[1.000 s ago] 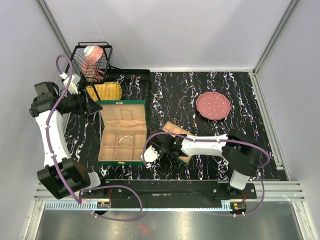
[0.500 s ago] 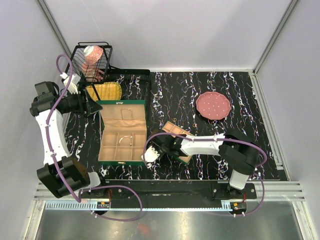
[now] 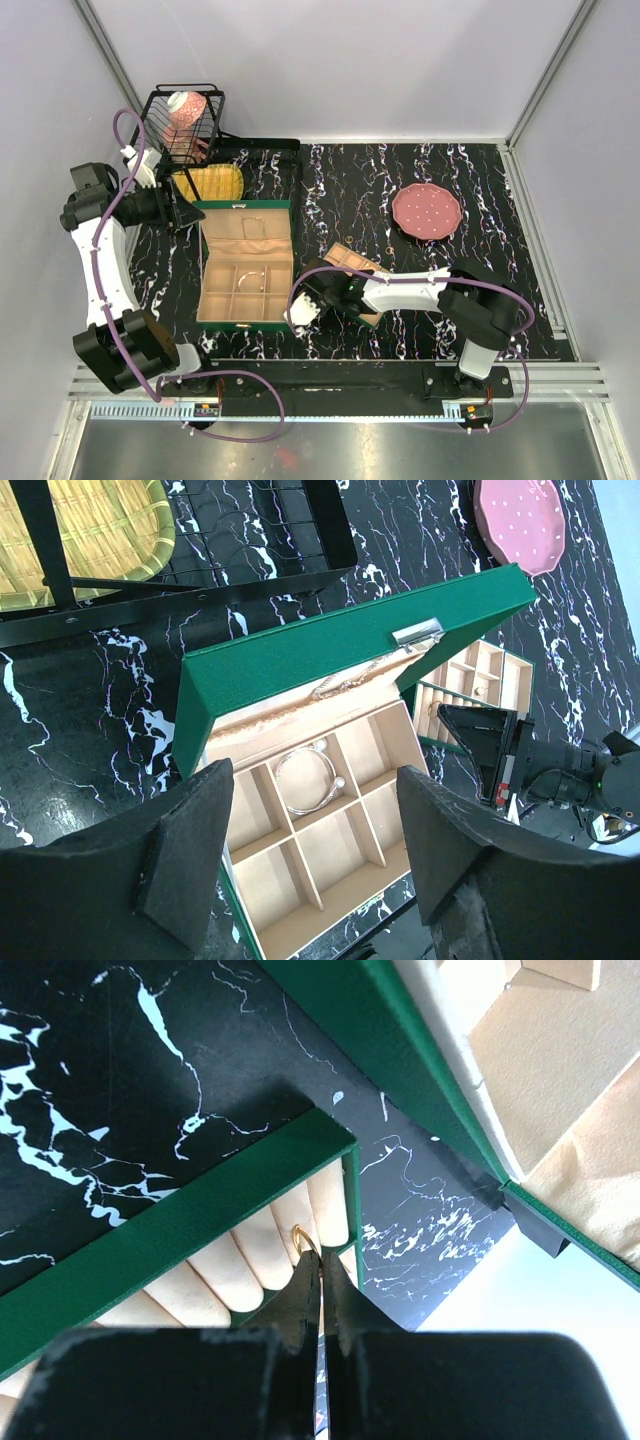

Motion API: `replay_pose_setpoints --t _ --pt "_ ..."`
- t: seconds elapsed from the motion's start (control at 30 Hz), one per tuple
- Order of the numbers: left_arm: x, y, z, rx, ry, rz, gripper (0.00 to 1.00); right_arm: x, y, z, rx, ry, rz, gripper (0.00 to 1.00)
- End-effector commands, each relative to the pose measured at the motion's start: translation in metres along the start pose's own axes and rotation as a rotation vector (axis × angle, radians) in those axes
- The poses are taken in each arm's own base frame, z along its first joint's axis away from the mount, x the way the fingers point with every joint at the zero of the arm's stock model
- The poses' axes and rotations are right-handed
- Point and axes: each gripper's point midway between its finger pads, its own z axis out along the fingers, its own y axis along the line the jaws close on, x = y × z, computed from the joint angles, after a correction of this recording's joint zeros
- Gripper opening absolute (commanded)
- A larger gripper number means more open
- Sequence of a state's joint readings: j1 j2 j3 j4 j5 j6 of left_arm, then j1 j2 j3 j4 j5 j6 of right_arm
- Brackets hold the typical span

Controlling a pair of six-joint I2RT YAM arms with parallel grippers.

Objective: Organize the mixed jewelry

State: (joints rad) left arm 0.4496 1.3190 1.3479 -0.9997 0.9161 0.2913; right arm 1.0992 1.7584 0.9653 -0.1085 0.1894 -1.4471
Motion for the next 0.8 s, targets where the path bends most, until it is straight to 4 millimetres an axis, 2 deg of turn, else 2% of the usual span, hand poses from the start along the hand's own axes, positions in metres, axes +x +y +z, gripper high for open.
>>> replay_pose_setpoints --t 0.0,0.27,0.77 --pt "-0.009 0.0 0.0 0.018 -0.036 0.034 0.69 0.005 -0.007 -0.013 0.016 0.003 0.012 0.0" --pt "-0.009 0.0 0.001 0.019 -0.038 0.032 0.69 0.004 -0.012 -0.02 0.014 -0.007 0.032 0.0" --pt "-0.006 0.002 0.003 0.029 -0.032 0.026 0.69 0.0 0.0 -0.003 -0.017 -0.019 0.014 0.0"
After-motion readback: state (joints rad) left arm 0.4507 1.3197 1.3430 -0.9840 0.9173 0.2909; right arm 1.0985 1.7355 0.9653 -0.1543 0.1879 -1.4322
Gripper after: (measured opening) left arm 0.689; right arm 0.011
